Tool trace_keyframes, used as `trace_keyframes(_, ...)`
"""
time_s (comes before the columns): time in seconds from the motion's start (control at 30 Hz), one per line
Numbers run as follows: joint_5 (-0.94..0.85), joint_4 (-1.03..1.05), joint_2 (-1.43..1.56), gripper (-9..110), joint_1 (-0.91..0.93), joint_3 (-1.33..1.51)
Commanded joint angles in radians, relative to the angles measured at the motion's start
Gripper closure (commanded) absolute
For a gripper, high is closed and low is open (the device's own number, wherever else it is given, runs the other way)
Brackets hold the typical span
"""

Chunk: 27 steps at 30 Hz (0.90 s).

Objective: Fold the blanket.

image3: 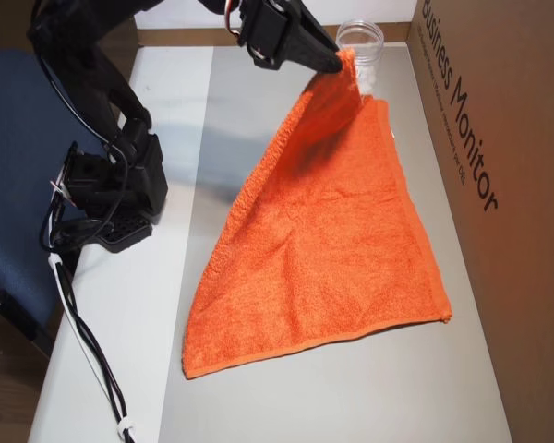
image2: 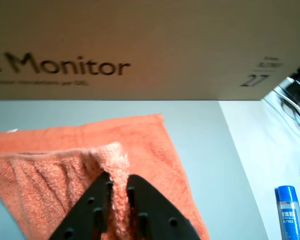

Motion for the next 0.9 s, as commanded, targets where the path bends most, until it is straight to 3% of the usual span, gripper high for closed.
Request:
trace_keyframes(0.0,0.017,-0.026,-0.060,102,0.034,-0.110)
trace_keyframes(0.87,0.043,-0.538,-0.600,102,0.147,-0.207)
